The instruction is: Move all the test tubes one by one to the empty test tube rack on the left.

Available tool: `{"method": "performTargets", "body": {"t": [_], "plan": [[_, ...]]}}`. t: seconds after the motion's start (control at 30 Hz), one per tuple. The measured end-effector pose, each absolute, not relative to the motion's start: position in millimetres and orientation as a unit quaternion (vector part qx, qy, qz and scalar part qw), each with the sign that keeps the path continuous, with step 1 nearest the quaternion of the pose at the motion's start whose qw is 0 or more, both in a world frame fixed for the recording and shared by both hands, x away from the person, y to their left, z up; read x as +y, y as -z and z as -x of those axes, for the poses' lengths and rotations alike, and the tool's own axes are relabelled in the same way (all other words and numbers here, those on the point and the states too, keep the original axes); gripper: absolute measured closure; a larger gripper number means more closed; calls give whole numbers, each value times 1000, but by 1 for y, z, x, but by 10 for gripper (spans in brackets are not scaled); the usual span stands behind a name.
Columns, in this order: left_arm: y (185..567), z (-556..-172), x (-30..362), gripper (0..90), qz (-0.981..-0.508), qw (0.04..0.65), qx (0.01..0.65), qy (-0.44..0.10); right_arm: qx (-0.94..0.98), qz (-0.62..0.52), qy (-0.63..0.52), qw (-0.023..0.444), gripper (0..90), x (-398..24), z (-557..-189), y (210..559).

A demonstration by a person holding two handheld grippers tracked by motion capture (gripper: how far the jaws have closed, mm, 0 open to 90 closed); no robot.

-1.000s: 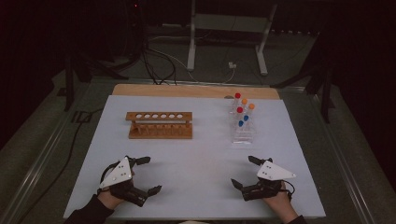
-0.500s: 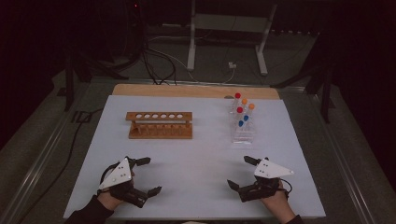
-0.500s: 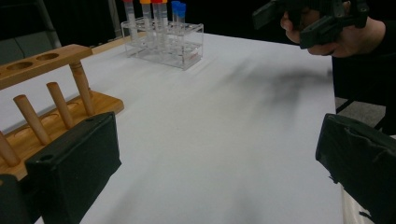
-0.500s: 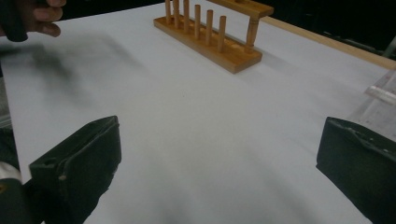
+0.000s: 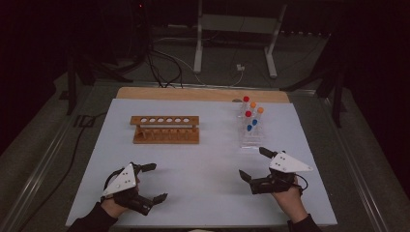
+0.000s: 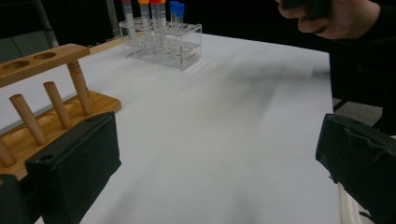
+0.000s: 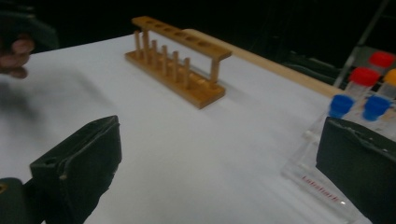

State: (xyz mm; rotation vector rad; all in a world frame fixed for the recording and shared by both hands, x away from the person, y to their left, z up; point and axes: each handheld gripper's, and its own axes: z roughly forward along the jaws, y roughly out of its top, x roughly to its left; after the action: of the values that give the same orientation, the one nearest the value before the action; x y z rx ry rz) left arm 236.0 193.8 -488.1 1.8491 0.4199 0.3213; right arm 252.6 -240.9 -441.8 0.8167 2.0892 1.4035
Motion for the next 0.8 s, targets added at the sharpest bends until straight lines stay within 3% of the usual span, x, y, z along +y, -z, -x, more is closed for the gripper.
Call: {"method": "performTargets", "body": {"t": [0.8], "plan": [[488,-235,194,5,-784,577,180,-141,735,-360,-499,285,0,-236,-300,429]]}}
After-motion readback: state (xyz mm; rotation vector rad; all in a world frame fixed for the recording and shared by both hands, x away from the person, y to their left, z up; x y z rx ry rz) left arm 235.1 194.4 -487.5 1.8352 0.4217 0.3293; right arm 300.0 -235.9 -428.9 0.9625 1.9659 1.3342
